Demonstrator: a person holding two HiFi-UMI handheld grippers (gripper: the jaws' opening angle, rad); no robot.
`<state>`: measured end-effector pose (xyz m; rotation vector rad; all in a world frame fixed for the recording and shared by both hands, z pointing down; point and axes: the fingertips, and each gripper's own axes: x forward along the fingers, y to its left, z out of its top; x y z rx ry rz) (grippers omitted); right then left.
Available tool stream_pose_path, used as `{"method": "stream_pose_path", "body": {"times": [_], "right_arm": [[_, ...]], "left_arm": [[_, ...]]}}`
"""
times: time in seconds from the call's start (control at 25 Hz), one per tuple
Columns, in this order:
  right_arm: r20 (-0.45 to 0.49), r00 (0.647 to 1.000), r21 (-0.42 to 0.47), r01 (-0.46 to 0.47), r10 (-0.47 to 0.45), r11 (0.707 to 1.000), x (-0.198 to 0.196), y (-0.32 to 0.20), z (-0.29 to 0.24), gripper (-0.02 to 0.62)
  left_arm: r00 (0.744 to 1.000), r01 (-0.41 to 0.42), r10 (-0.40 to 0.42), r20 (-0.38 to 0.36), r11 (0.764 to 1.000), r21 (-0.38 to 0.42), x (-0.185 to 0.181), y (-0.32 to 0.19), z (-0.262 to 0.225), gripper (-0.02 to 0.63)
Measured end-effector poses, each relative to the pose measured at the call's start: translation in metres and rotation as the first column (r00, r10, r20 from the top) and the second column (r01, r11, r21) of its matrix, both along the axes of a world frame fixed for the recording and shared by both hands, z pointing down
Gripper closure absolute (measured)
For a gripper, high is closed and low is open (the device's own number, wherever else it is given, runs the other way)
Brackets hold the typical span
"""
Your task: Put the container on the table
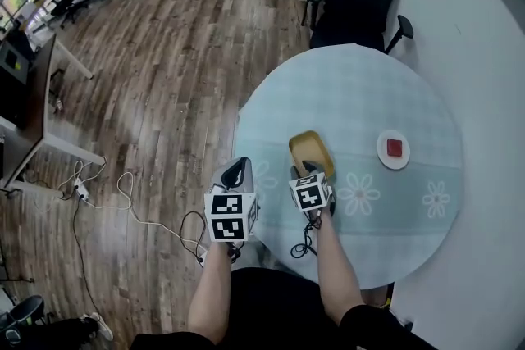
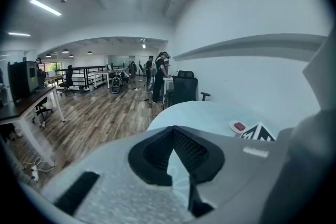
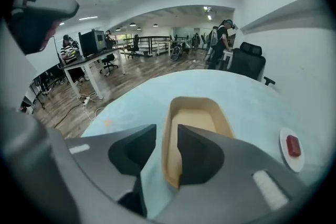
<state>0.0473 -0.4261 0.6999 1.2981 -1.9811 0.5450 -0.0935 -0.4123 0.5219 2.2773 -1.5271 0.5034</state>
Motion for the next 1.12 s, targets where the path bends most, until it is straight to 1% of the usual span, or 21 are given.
{"method": "stream_pose_path", "body": {"times": [0.04, 0.12, 0.16, 0.2, 0.24, 0.28, 0.32, 0.4, 0.44, 0.48, 0.52, 0.56, 0.6, 0.68, 0.76, 0.84, 1.12], "right_arm": [[0.015, 1.000, 0.028, -0.007, 0.007, 1.000, -0.001, -0.004, -0.006, 0.450], [0.057, 0.998, 0.132, -0.036, 0.029, 0.991, 0.001, -0.011, -0.036, 0.452], [0.085, 0.995, 0.196, -0.066, 0.050, 0.978, 0.007, -0.016, -0.058, 0.464], [0.116, 0.990, 0.259, -0.105, 0.077, 0.960, 0.015, -0.023, -0.084, 0.488], [0.152, 0.983, 0.320, -0.146, 0.101, 0.936, 0.025, -0.030, -0.113, 0.525], [0.199, 0.973, 0.382, -0.184, 0.114, 0.906, 0.034, -0.037, -0.145, 0.574], [0.260, 0.960, 0.444, -0.216, 0.106, 0.869, 0.041, -0.041, -0.182, 0.584], [0.389, 0.920, 0.557, -0.270, 0.041, 0.785, 0.050, -0.036, -0.257, 0.584], [0.424, 0.906, 0.600, -0.287, 0.008, 0.747, 0.054, -0.029, -0.288, 0.584], [0.432, 0.902, 0.633, -0.293, -0.012, 0.717, 0.058, -0.022, -0.311, 0.584], [0.420, 0.907, 0.653, -0.290, -0.016, 0.699, 0.062, -0.016, -0.326, 0.584], [0.397, 0.918, 0.661, -0.282, -0.005, 0.695, 0.066, -0.012, -0.332, 0.584], [0.368, 0.930, 0.658, -0.272, 0.015, 0.703, 0.068, -0.008, -0.331, 0.585], [0.328, 0.943, 0.633, -0.261, 0.052, 0.729, 0.071, -0.004, -0.322, 0.585], [0.317, 0.946, 0.614, -0.261, 0.071, 0.745, 0.074, 0.000, -0.314, 0.584], [0.305, 0.949, 0.610, -0.263, 0.085, 0.747, 0.077, 0.004, -0.312, 0.584], [0.304, 0.948, 0.618, -0.273, 0.096, 0.737, 0.085, 0.004, -0.318, 0.584]], "left_arm": [[1.000, 0.012, -0.012, -0.003, 1.000, 0.001, -0.006, -0.007, 0.000, 0.603], [0.999, 0.031, -0.030, -0.013, 0.999, 0.014, -0.013, -0.021, -0.004, 0.603], [0.999, 0.035, -0.034, -0.023, 0.999, 0.028, -0.014, -0.029, -0.010, 0.603], [0.999, 0.035, -0.033, -0.036, 0.998, 0.050, -0.012, -0.037, -0.020, 0.603], [0.998, 0.030, -0.026, -0.050, 0.996, 0.082, -0.008, -0.045, -0.032, 0.603], [0.998, 0.023, -0.015, -0.068, 0.992, 0.123, -0.002, -0.051, -0.046, 0.603], [0.996, 0.014, 0.001, -0.089, 0.986, 0.169, 0.006, -0.055, -0.062, 0.603], [0.991, -0.006, 0.038, -0.126, 0.968, 0.252, 0.022, -0.057, -0.093, 0.603], [0.990, -0.012, 0.052, -0.134, 0.960, 0.281, 0.031, -0.057, -0.105, 0.603], [0.989, -0.017, 0.061, -0.134, 0.953, 0.303, 0.039, -0.057, -0.116, 0.603], [0.989, -0.024, 0.070, -0.132, 0.947, 0.321, 0.047, -0.056, -0.125, 0.603], [0.988, -0.035, 0.083, -0.132, 0.941, 0.336, 0.053, -0.056, -0.133, 0.603], [0.986, -0.049, 0.101, -0.135, 0.936, 0.348, 0.059, -0.054, -0.138, 0.603], [0.981, -0.072, 0.130, -0.141, 0.931, 0.357, 0.066, -0.052, -0.143, 0.603], [0.980, -0.086, 0.143, -0.141, 0.932, 0.352, 0.070, -0.051, -0.142, 0.603], [0.978, -0.098, 0.154, -0.139, 0.933, 0.346, 0.074, -0.049, -0.140, 0.603], [0.976, -0.122, 0.175, -0.127, 0.931, 0.345, 0.084, -0.049, -0.140, 0.603]]}}
